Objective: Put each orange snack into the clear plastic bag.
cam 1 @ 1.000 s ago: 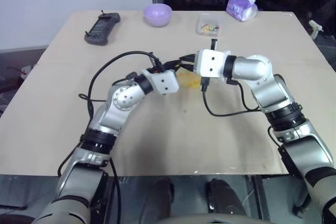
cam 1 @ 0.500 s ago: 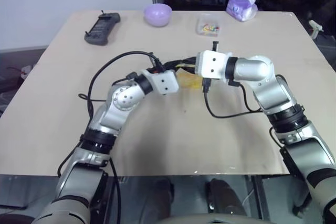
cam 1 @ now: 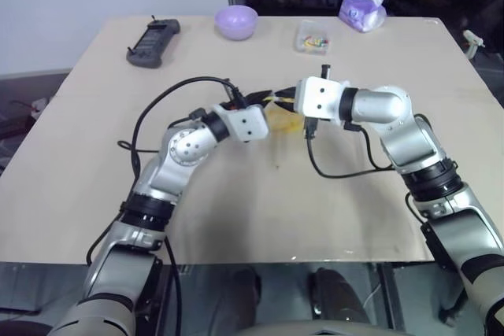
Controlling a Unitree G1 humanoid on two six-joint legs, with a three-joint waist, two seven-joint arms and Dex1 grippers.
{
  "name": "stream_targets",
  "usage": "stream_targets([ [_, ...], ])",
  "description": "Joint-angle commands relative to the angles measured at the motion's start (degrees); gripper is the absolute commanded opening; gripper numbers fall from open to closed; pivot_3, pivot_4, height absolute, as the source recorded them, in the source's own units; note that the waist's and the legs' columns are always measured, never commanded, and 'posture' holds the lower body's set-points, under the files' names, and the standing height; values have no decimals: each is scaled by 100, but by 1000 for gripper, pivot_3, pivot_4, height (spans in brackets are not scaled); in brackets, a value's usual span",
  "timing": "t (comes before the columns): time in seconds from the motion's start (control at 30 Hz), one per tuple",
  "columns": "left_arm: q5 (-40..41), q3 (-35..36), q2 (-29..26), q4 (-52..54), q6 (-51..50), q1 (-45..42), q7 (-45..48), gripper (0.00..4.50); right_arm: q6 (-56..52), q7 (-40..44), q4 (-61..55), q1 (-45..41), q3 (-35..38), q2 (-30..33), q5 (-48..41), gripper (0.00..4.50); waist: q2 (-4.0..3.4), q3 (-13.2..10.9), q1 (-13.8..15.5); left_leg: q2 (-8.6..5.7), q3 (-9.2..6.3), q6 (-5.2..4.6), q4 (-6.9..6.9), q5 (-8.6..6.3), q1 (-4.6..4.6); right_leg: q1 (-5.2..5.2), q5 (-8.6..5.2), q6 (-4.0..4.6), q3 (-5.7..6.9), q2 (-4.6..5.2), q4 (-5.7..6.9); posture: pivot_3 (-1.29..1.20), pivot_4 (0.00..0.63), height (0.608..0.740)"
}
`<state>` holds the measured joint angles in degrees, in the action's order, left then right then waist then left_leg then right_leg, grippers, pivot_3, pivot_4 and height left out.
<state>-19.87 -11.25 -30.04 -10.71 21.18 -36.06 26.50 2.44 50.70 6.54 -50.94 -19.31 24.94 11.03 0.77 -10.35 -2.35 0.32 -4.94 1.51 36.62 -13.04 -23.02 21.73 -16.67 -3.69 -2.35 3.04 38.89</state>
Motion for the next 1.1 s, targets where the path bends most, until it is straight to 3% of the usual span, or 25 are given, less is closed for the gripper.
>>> stream_targets([
  [0.03, 139, 106, -8, 260, -17, 13, 2, 0, -23, -77, -223, -54, 118, 5, -25, 502, 0, 0, 0, 0, 0, 0, 0, 0, 0, 0, 0, 0, 0, 0, 0, 0, 150, 736],
  [0.77, 156, 84, -4, 289, -52, 9, -11, 0, 52, -122, -191, -68, 99, -67, 6, 502, 0, 0, 1, 0, 0, 0, 0, 0, 0, 0, 0, 0, 0, 0, 0, 0, 150, 736],
  [0.83, 160, 86, -2, 294, -54, 10, -10, 0, 38, -156, -166, -77, 104, -81, 18, 2, 0, 0, 0, 0, 0, 0, 0, 0, 0, 0, 0, 0, 0, 0, 0, 0, 150, 736],
  [1.1, 158, 84, -2, 292, -64, 6, -12, 0, 41, -184, -144, -83, 106, -102, 28, 2, 0, 0, 0, 0, 0, 0, 0, 0, 0, 0, 0, 0, 0, 0, 0, 0, 150, 736],
])
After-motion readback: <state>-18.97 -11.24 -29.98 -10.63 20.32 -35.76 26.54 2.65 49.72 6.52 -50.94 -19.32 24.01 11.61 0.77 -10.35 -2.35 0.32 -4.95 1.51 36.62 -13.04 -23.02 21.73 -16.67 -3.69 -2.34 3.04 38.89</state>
